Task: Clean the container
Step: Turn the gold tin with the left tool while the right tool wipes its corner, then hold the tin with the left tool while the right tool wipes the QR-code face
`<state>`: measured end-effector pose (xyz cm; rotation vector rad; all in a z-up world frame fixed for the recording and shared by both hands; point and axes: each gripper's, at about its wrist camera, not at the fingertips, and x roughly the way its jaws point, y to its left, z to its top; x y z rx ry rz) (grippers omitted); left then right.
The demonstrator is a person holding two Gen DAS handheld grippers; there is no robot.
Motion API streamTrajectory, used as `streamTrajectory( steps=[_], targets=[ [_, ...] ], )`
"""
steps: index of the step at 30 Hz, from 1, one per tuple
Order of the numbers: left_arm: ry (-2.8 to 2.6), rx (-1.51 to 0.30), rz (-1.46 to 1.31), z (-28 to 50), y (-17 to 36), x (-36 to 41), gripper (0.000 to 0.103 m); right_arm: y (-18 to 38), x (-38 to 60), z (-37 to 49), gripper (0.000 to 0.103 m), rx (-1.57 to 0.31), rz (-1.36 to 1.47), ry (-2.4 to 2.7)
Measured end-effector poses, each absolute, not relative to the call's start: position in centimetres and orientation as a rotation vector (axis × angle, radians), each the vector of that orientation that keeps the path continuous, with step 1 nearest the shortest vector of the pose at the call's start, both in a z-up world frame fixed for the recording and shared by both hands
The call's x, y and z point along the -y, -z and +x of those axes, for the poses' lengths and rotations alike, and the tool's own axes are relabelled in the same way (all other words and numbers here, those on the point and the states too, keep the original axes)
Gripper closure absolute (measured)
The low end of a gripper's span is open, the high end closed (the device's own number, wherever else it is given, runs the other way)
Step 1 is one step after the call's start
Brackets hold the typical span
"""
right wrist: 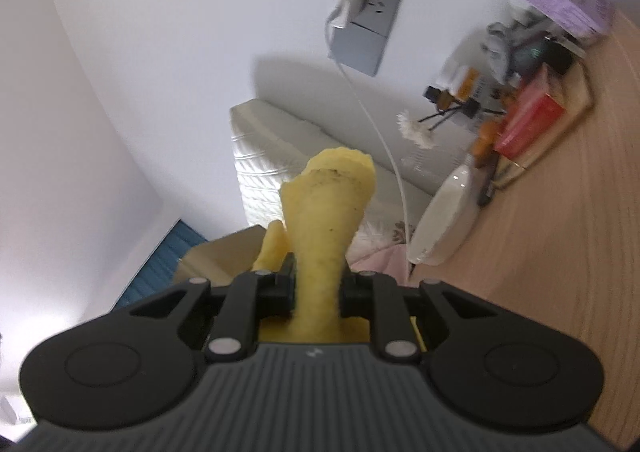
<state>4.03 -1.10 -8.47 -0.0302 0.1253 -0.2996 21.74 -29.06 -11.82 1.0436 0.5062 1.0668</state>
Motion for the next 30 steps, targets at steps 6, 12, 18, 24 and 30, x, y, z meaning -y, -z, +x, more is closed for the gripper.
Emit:
streamTrajectory(
  steps=[6, 12, 18, 24, 30],
  targets=[
    [0.325, -0.117, -0.009, 3.8, 8.4, 2.0, 0.043, 11.1, 29.1, 21.6, 0.083, -0.482, 1.002, -1.052],
    [0.321, -0.115, 0.029, 4.3, 8.3, 3.4, 0.032, 11.7, 29.0, 21.2, 0.084, -0.529, 1.002, -1.025],
    [0.324, -0.112, 0.035, 4.6, 8.3, 3.8, 0.027, 10.7, 29.1, 19.8, 0.084, -0.477, 1.015, -1.063],
    [0.334, -0.121, 0.059, 5.3, 8.2, 4.0, 0.020, 11.6, 28.9, 18.6, 0.084, -0.536, 1.012, -0.972],
    [0.370, -0.125, 0.077, 6.2, 8.1, 3.9, 0.016, 9.9, 29.2, 17.2, 0.084, -0.473, 1.030, -0.958]
  ],
)
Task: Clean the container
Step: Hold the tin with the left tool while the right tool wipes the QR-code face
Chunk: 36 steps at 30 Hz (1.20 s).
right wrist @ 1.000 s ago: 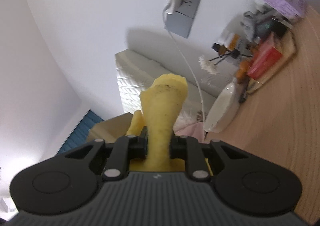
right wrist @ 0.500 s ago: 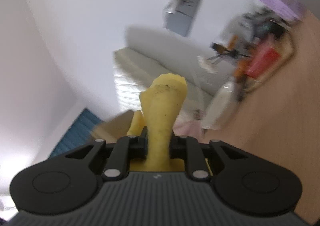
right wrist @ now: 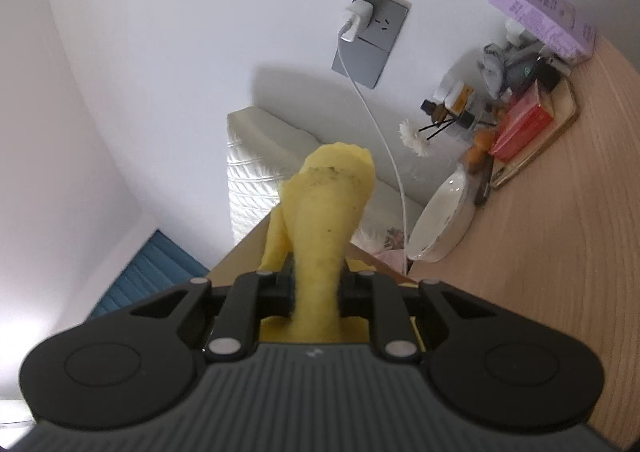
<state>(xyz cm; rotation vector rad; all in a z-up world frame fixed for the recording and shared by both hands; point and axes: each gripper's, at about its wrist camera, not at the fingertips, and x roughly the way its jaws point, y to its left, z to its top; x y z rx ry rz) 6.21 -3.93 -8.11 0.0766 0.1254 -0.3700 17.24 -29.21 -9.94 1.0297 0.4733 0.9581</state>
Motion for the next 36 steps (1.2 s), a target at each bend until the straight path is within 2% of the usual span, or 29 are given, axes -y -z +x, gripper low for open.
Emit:
streamTrajectory(
  steps=[6, 12, 19, 26, 33, 36],
  targets=[
    [0.403, -0.141, 0.098, 7.5, 7.8, 3.7, 0.012, 12.1, 29.1, 16.3, 0.084, -0.539, 1.066, -0.862],
    [0.429, -0.152, 0.169, 8.3, 7.7, 4.0, 0.011, 9.3, 28.9, 15.7, 0.084, -0.438, 1.074, -0.891],
    [0.456, -0.152, 0.178, 9.1, 7.8, 3.6, 0.010, 12.5, 28.6, 15.2, 0.084, -0.504, 1.144, -0.784],
    [0.470, -0.159, 0.211, 9.5, 7.6, 4.0, 0.010, 8.7, 28.4, 16.9, 0.084, -0.413, 1.120, -0.819],
    [0.468, -0.153, 0.203, 9.2, 7.7, 4.0, 0.010, 12.9, 28.0, 17.1, 0.084, -0.499, 1.193, -0.714],
    [0.466, -0.156, 0.204, 9.3, 7.7, 4.0, 0.010, 11.2, 28.1, 16.7, 0.084, -0.464, 1.179, -0.743]
  ],
)
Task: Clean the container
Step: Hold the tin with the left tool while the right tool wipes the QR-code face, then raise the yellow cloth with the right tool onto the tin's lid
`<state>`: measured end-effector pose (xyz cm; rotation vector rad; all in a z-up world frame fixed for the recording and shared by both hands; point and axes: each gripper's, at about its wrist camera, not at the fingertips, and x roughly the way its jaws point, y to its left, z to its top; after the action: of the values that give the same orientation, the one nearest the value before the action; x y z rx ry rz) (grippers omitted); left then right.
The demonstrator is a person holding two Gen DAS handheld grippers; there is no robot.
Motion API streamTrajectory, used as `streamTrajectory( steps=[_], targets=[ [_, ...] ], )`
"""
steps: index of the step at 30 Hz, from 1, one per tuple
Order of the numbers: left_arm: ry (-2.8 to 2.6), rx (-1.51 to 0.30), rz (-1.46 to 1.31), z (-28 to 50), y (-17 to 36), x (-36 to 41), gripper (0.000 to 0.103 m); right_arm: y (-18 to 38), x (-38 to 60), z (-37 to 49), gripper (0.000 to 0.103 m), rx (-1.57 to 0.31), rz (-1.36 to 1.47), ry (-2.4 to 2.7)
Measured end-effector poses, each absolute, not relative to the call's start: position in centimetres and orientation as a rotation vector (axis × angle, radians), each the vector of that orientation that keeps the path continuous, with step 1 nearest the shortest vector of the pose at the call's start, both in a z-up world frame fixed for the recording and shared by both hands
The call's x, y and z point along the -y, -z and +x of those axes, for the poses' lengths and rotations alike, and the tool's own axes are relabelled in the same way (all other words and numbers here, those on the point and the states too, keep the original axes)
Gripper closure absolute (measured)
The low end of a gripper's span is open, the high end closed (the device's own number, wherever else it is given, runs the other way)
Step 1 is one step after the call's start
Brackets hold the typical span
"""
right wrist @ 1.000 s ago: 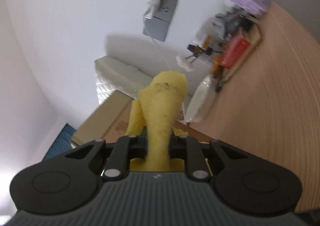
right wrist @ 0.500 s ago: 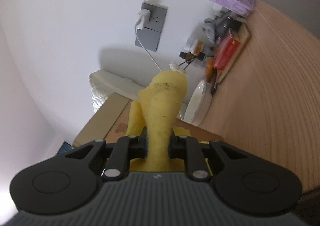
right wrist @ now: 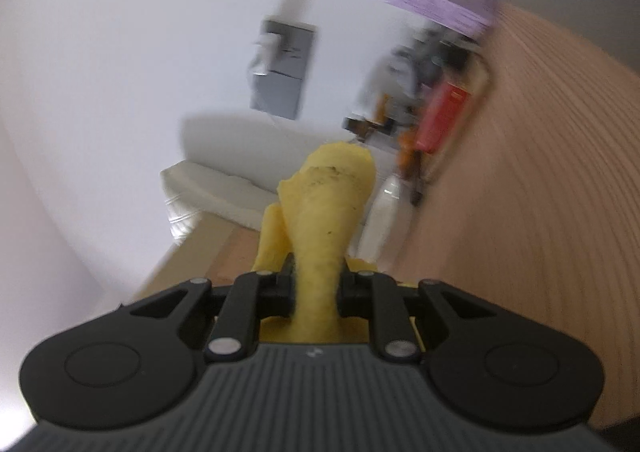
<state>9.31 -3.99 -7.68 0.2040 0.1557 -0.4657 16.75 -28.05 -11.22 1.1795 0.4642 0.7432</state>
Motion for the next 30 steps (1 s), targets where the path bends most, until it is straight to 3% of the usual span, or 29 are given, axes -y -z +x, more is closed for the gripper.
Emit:
streamTrajectory(
  steps=[4, 11, 17, 25, 30],
  targets=[
    [0.544, -0.149, 0.212, 8.1, 7.7, 1.0, 0.010, 8.8, 28.2, 15.1, 0.084, -0.382, 1.214, -0.777],
    [0.550, -0.161, 0.216, 8.7, 7.4, 0.9, 0.010, 14.1, 28.0, 12.5, 0.084, -0.505, 1.310, -0.598],
    [0.545, -0.168, 0.216, 8.7, 7.4, 0.9, 0.010, 11.4, 27.9, 12.2, 0.084, -0.416, 1.323, -0.674],
    [0.515, -0.153, 0.192, 9.0, 7.3, 0.5, 0.010, 14.6, 28.0, 11.9, 0.084, -0.492, 1.327, -0.634],
    [0.460, -0.143, 0.105, 8.2, 6.4, 0.5, 0.009, 12.9, 28.5, 11.6, 0.084, -0.453, 1.252, -0.640]
  ],
)
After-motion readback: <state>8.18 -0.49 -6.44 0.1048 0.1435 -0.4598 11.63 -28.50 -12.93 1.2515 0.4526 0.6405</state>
